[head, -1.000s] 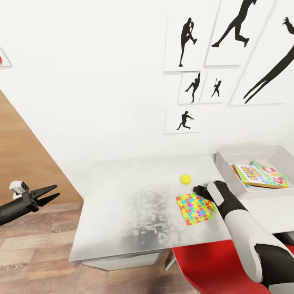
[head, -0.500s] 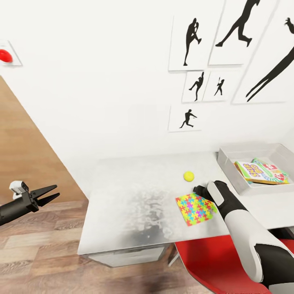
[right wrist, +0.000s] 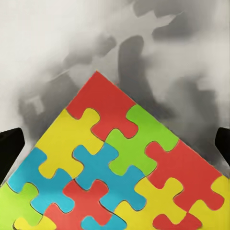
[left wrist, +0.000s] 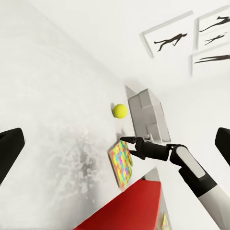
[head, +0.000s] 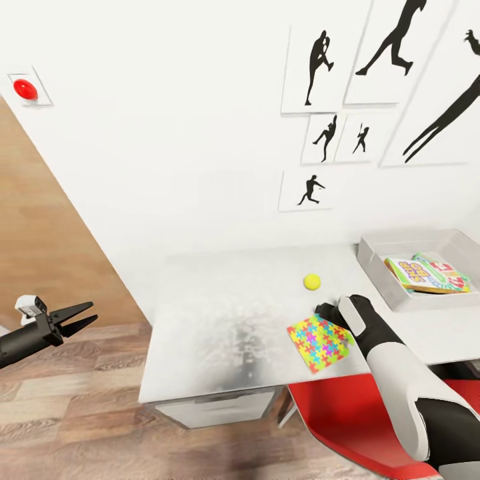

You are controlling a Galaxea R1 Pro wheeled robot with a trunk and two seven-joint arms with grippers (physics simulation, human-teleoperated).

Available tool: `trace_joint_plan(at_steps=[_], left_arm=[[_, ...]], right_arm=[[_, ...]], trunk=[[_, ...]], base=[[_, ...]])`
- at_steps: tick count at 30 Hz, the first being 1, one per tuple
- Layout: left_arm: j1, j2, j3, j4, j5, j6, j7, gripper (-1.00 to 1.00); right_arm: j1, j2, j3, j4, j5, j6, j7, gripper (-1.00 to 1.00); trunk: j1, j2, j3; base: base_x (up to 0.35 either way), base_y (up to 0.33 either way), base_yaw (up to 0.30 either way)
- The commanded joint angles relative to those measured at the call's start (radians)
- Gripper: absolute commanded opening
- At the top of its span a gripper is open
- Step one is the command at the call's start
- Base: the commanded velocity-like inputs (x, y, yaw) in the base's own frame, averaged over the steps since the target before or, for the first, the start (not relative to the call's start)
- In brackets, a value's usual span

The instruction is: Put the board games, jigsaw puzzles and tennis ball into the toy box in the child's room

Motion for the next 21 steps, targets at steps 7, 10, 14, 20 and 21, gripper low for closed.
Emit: trace_joint_plan(at_steps=[7, 10, 14, 20, 21], left_arm=[[-0.001, 0.000, 0.001, 0.000, -0.002, 0.004, -0.004, 1.00], [-0.001, 0.001, 0.001, 0.000, -0.003, 0.005, -0.004, 1.00], [-0.001, 0.001, 0.001, 0.000, -0.002, 0.005, -0.004, 1.00], [-0.001, 0.001, 0.001, 0.000, -0.004, 0.005, -0.004, 1.00], [-0.001, 0.001, 0.001, 0.000, -0.004, 0.005, -0.004, 1.00]], right_arm=[[-0.001, 0.000, 0.000, -0.002, -0.012, 0.003, -0.008, 1.00], [-0.001, 0.000, 0.000, -0.002, -0.012, 0.003, -0.008, 1.00], [-0.001, 0.000, 0.000, -0.002, -0.012, 0.003, -0.008, 1.00], [-0.001, 0.000, 0.000, -0.002, -0.013, 0.003, -0.008, 1.00], [-0.001, 0.000, 0.000, -0.002, -0.013, 0.003, -0.008, 1.00]], trunk=[[0.000, -0.002, -0.002], [0.000, -0.002, -0.002], [0.000, -0.002, -0.002], [0.000, -0.002, -0.002], [0.000, -0.002, -0.002]], base=[[-0.109, 0.040, 0.000], [-0.049, 0.113, 0.000], [-0.034, 0.065, 0.000], [-0.082, 0.120, 0.000], [-0.027, 0.091, 0.000]])
